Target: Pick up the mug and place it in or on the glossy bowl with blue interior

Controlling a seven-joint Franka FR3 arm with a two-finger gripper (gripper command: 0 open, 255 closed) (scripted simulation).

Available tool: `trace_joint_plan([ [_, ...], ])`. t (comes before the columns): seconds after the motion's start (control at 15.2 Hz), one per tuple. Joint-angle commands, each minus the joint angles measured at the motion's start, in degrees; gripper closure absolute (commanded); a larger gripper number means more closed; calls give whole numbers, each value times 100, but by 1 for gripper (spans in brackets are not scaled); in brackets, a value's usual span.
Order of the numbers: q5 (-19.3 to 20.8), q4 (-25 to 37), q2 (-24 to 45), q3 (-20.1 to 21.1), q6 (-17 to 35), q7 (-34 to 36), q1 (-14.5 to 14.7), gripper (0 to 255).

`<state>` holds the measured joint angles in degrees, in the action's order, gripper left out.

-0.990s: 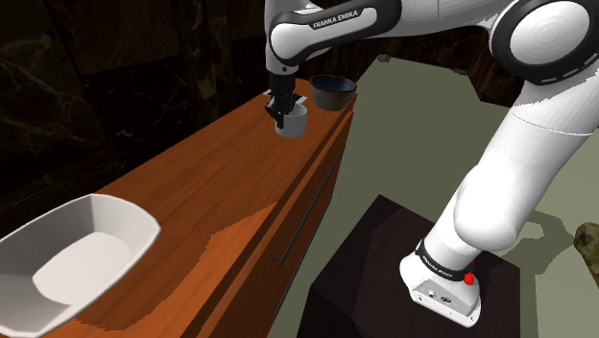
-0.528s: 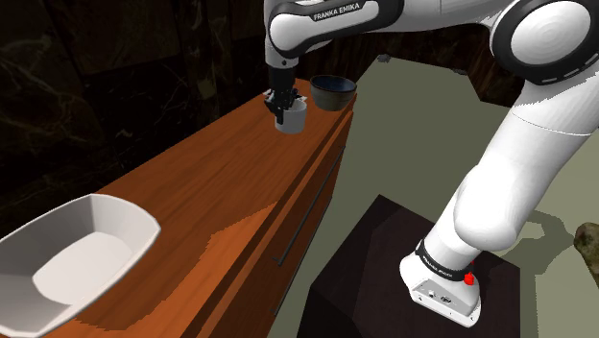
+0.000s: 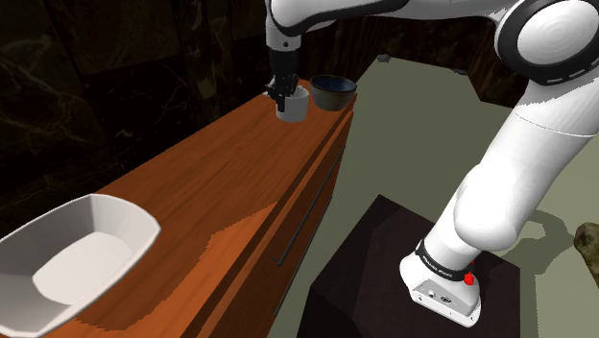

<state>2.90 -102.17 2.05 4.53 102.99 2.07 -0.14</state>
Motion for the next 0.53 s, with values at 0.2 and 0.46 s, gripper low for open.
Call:
trace_joint_plan([
  [0.2,-3,403,12,-2,-393,-24,-2,255],
  [0.46,-4,741,36,0,-707,-36,0,255],
])
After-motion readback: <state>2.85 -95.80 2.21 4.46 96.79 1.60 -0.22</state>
